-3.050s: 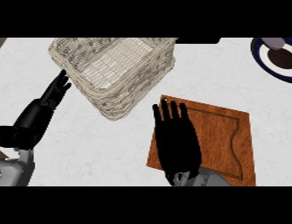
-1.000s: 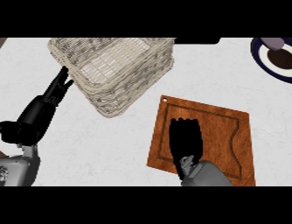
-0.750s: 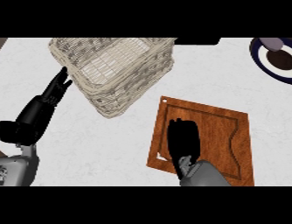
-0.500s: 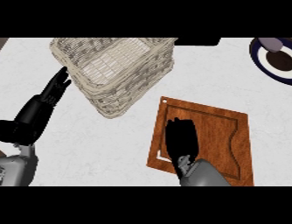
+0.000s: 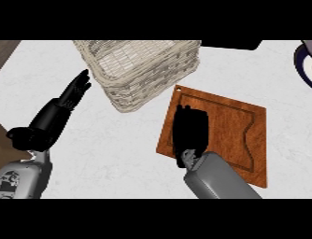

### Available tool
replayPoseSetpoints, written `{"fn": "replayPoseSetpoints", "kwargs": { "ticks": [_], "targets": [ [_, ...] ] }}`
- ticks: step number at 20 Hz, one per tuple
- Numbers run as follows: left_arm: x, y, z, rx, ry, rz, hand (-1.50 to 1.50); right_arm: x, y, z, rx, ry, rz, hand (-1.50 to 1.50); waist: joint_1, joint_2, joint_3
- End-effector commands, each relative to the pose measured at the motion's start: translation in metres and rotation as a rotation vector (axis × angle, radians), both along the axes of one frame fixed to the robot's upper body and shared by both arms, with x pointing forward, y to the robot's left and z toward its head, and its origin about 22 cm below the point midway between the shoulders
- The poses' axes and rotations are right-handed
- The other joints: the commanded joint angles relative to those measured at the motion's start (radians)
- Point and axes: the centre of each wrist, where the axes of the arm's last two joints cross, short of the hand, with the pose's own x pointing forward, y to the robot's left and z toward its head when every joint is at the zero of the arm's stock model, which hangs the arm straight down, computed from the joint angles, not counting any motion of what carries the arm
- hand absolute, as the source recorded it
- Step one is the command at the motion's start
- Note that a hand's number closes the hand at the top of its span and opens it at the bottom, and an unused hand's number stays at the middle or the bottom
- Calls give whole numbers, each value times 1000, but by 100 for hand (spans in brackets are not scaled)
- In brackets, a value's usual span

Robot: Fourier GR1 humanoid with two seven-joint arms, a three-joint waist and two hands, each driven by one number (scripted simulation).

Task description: Pick the sweet potato from the cutting board and place it in the basket

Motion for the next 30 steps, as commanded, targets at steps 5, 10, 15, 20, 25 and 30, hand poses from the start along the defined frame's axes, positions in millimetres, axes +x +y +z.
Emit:
{"fn": "replayPoseSetpoints", "kwargs": {
  "ticks": [5,10,15,20,25,30],
  "targets": [
    [7,-21,5,2,-18,-90,0,24,11,55,278,-236,-203,150,91,17,2],
    [9,-32,10,1,-30,-140,0,30,22,96,487,-454,-209,150,136,8,1],
    [11,-40,6,10,2,-161,0,32,39,139,584,-680,-197,150,150,6,-7],
    [16,-45,10,13,-11,-175,0,39,48,169,637,-782,-243,150,161,4,-11],
    [21,-44,12,28,-1,-162,0,52,55,185,606,-838,-322,150,150,2,-14],
    [19,-48,5,24,8,-164,0,69,60,200,559,-878,-396,150,150,7,-16]
  ]
}}
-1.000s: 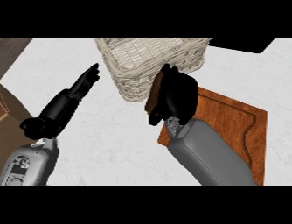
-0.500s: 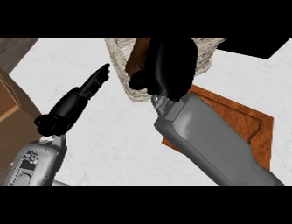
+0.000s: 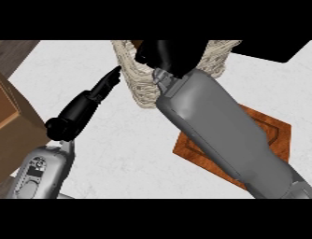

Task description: Pick the sweet potato from the cutting board and place it in the basket

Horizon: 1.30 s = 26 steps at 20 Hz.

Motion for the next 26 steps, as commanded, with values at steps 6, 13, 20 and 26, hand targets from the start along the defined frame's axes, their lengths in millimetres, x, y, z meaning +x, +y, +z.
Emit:
{"fn": "replayPoseSetpoints", "kwargs": {
  "ticks": [6,13,20,26],
  "targets": [
    [4,-1,-2,0,1,15,0,23,13,34,163,-26,-256,150,-18,6,-1],
    [3,-2,-5,-10,4,44,0,38,13,58,193,-118,-355,150,-57,5,2],
    [8,14,3,4,-15,84,0,52,7,67,200,-153,-445,150,-80,9,3],
    [3,11,-2,-6,-6,81,0,70,-7,54,241,-92,-498,150,-95,3,5]
  ]
}}
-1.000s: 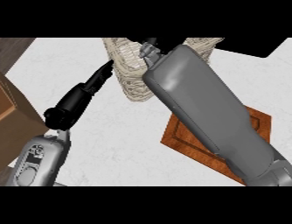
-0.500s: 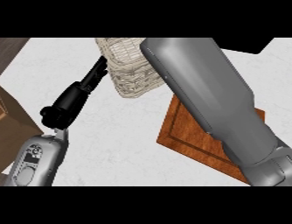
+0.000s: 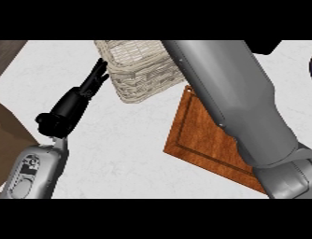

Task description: Pick the sweet potato from the cutting board and place it in the basket

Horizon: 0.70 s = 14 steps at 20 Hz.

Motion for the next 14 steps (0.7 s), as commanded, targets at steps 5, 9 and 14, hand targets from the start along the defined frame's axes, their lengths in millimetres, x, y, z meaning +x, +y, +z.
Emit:
{"fn": "replayPoseSetpoints", "kwargs": {
  "ticks": [5,9,14],
  "targets": [
    [-3,4,-1,4,7,13,0,16,-7,-30,251,29,-156,150,-13,-6,2],
    [2,10,-2,4,20,28,0,20,-11,-49,229,-7,-159,150,-40,-6,2],
    [-3,17,-4,-17,30,39,0,27,-16,-70,176,-10,-180,150,-41,-6,3]
  ]
}}
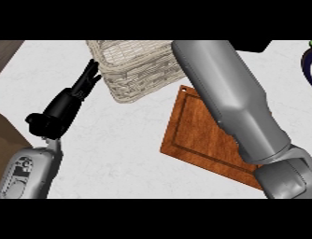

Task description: Pick the sweet potato from the cutting board and place it in the basket

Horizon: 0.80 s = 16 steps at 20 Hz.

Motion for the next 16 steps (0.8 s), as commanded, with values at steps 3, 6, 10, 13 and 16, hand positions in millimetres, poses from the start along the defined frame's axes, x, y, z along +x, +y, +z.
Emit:
{"fn": "replayPoseSetpoints", "kwargs": {
  "ticks": [3,6,10,13,16],
  "targets": [
    [-6,5,-3,4,16,16,0,0,2,0,204,-138,-124,150,-23,-8,1],
    [-3,0,0,-2,4,12,0,0,-2,-3,233,-177,-111,-150,-31,-9,2],
    [-2,7,0,-2,20,3,0,3,-2,-11,204,-157,-120,-150,-26,-3,1],
    [-5,5,-1,-7,20,5,0,5,-7,-26,198,-179,-114,-150,-24,-2,2],
    [-4,3,-1,-9,12,18,0,3,-2,-17,216,-234,-75,-150,-24,-4,2]
  ]
}}
